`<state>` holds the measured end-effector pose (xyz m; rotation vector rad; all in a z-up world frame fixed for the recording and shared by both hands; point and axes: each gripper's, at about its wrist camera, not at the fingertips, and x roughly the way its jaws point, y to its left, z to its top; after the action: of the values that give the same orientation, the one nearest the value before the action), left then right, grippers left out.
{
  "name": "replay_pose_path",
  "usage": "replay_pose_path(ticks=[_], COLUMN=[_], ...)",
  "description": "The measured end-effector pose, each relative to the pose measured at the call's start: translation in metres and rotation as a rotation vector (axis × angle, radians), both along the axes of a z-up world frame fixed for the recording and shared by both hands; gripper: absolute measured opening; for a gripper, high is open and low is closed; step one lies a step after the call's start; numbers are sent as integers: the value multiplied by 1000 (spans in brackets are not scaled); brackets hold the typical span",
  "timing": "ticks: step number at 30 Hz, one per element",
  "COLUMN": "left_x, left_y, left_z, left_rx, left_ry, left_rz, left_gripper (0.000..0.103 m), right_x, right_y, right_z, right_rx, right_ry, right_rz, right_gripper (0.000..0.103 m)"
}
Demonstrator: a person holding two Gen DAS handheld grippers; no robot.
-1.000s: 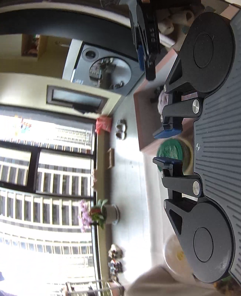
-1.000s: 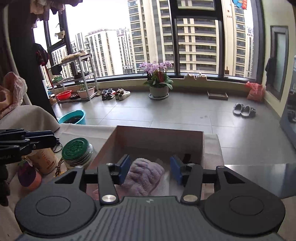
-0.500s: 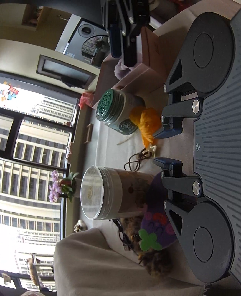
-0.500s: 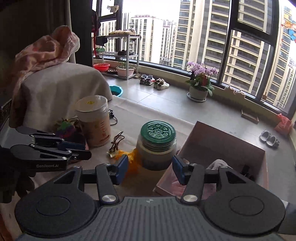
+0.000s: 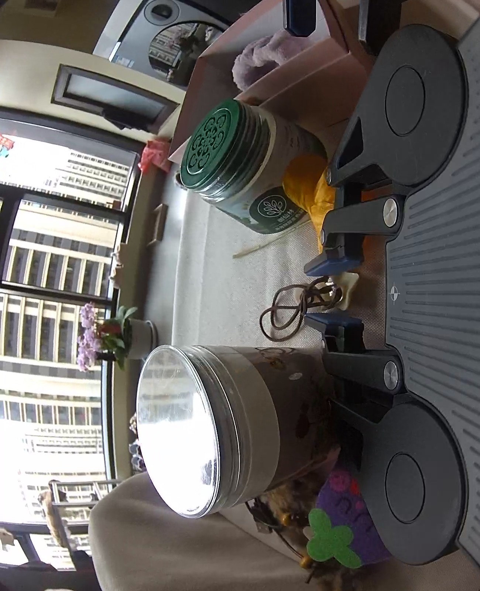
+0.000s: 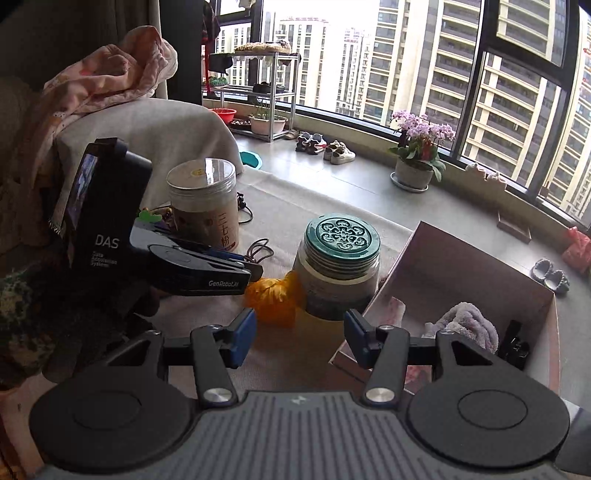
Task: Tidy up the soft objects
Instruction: 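Grasp the orange cloth beside the green-lidded jar with the right gripper, then carry the orange cloth over the box and open the right gripper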
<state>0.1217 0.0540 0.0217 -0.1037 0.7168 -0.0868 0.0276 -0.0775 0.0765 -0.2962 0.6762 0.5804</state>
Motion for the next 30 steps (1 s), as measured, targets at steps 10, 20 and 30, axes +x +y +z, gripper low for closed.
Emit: replay_pose_path(ticks=[10, 20, 30], left_x=[-28, -44, -45], left_y=[4, 22, 20], left_z=[0, 2, 8], left_rx=[31, -77, -85], left_ry=[-17, -37, -84], left_rz=[-61, -65, -86], left_gripper=[18, 18, 18], right_x=[5, 42, 45], right_y=[27, 71, 66], right_z=[-15, -42, -16], right_rx=[-55, -141, -57], right_ry=[-12, 41, 70], right_rz=[66, 6, 1], right_gripper=[41, 26, 1])
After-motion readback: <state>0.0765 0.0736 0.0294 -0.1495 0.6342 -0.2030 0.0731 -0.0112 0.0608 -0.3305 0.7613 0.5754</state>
